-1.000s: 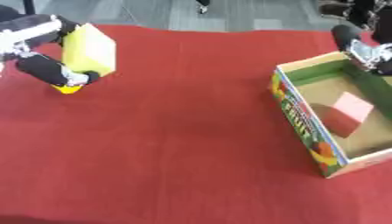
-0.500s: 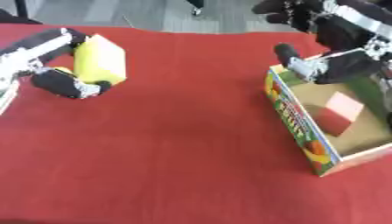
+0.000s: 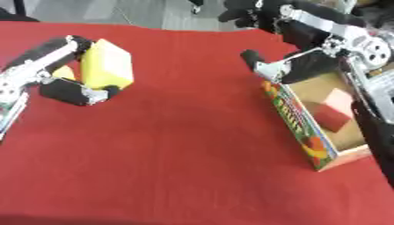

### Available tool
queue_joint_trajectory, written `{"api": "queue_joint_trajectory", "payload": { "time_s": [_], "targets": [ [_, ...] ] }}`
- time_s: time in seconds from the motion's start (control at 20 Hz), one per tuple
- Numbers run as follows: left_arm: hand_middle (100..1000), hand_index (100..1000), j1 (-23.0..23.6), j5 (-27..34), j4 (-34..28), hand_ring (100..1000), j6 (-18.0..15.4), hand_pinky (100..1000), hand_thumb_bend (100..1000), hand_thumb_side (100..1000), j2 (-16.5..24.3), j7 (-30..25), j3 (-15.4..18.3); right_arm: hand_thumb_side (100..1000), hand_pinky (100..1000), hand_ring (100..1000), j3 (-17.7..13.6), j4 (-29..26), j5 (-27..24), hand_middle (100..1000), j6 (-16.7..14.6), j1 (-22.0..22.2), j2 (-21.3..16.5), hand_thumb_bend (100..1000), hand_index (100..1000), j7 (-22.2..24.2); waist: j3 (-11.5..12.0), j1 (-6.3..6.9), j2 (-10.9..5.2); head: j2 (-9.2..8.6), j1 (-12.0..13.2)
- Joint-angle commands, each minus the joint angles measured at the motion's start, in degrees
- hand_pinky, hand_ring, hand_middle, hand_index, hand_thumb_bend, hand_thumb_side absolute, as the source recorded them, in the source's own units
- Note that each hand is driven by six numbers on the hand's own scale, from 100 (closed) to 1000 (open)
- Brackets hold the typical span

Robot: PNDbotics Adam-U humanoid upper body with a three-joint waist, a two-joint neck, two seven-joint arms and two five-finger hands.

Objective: Pick up the objects with one hand, pass them to the other hand, and then place them into the box on the other side of the table.

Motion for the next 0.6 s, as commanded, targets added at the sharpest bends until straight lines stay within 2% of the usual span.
{"api": "queue_joint_trajectory", "payload": {
  "time_s": [0.05,0.3,0.4,0.6],
  "targets": [
    [544,539,-0.2,0.7,-0.9,593,-0.8,715,100,243,-0.3,1.2,0.1,118,991,1000,0.5,1.3,1.9,896,-1.6,-1.9,0.5,100,987,0.7,0.1,-0.04,-1.59,-0.93,0.4],
    [542,539,0.6,0.1,-0.4,592,-2.3,714,100,250,-1.5,1.6,-0.4,126,989,1000,1.6,3.3,4.8,904,-4.4,-2.9,2.1,100,991,1.9,0.1,-0.13,-1.65,1.83,-1.1],
    [542,539,0.8,-0.3,-0.3,592,-3.0,714,100,247,-1.7,1.7,-0.7,140,989,1000,2.0,3.9,6.1,906,-5.4,-3.0,2.7,100,996,2.5,0.1,-0.16,-1.55,2.16,-1.3],
    [536,537,0.8,-1.1,-0.3,587,-4.2,710,100,253,-2.6,2.0,-1.0,108,987,1000,2.6,4.4,8.4,901,-6.6,-3.7,4.1,100,1000,3.3,0.1,-0.15,-1.38,2.30,-1.6]
  ]
}}
